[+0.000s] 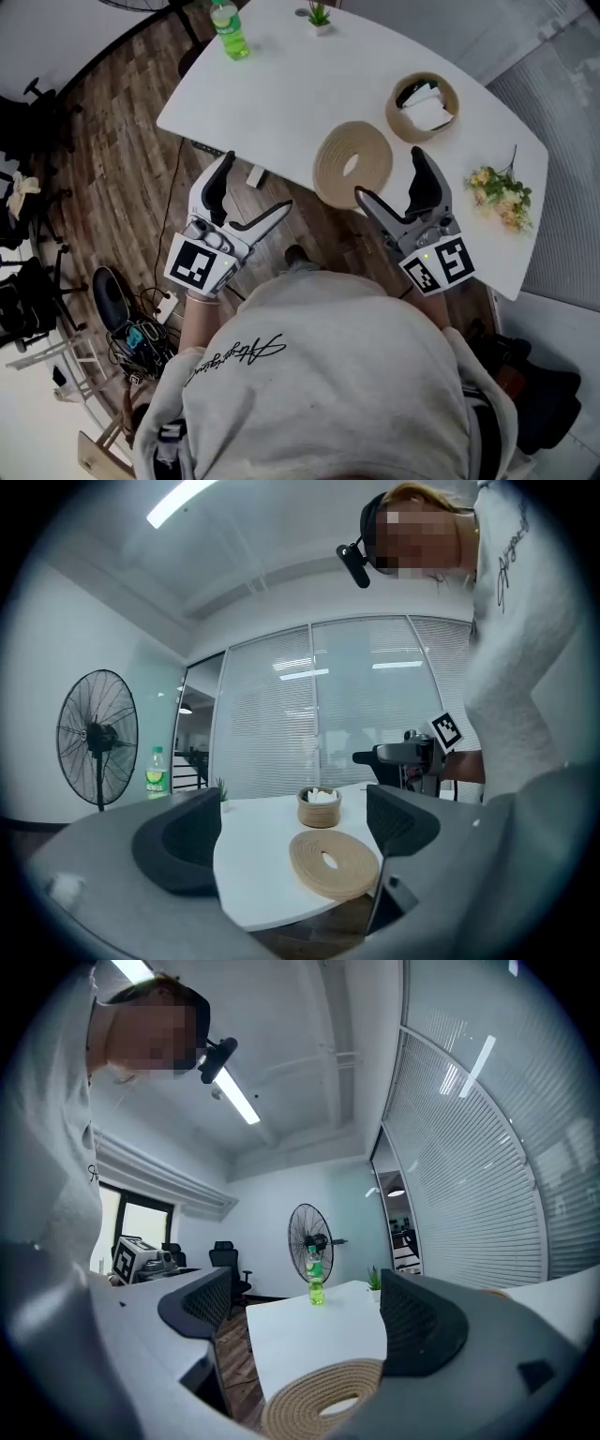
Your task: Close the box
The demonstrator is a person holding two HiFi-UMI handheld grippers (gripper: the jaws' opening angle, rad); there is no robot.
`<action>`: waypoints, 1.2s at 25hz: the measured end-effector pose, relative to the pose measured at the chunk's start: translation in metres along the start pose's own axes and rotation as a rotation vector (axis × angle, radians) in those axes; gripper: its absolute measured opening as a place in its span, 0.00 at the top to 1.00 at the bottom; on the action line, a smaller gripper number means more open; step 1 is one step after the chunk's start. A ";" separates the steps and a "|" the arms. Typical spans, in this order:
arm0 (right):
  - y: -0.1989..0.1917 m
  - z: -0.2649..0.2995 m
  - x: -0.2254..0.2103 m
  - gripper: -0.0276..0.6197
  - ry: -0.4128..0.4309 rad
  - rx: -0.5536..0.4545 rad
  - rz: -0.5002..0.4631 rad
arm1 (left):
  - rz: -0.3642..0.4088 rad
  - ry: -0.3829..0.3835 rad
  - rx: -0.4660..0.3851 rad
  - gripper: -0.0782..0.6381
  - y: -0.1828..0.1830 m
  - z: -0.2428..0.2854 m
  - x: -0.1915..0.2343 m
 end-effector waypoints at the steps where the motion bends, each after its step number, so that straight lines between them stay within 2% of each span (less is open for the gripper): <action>1: 0.000 0.000 -0.002 0.21 -0.016 -0.001 -0.003 | -0.003 -0.022 -0.001 0.24 -0.002 0.006 0.004; 7: -0.003 -0.012 -0.016 0.21 -0.084 0.010 0.004 | -0.024 -0.154 -0.021 0.24 -0.008 0.040 0.012; 12: -0.009 -0.029 -0.024 0.21 -0.093 0.029 0.015 | 0.004 -0.251 0.027 0.24 -0.015 0.062 0.006; 16: -0.019 -0.037 -0.023 0.21 -0.052 0.077 -0.007 | -0.030 -0.275 0.042 0.24 -0.021 0.066 0.006; 20: -0.034 -0.039 -0.023 0.20 0.006 0.152 -0.062 | -0.031 -0.355 0.087 0.24 -0.033 0.075 0.003; 22: -0.044 -0.041 -0.025 0.20 0.010 0.184 -0.052 | -0.042 -0.395 0.085 0.24 -0.032 0.085 0.000; 26: -0.066 -0.046 -0.029 0.19 0.006 0.250 -0.026 | -0.065 -0.466 0.197 0.24 -0.064 0.084 -0.002; 30: -0.098 -0.052 -0.031 0.19 0.004 0.377 -0.029 | -0.096 -0.550 0.280 0.23 -0.095 0.080 -0.009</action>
Point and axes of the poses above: the fingertips, and each gripper's own axes: z forward along the fingers, x to its left, y out of its top, the point moved 9 cm from there along -z, backward along the fingers, and after that the axes turned 12 degrees about -x, right-handed, at the moved point
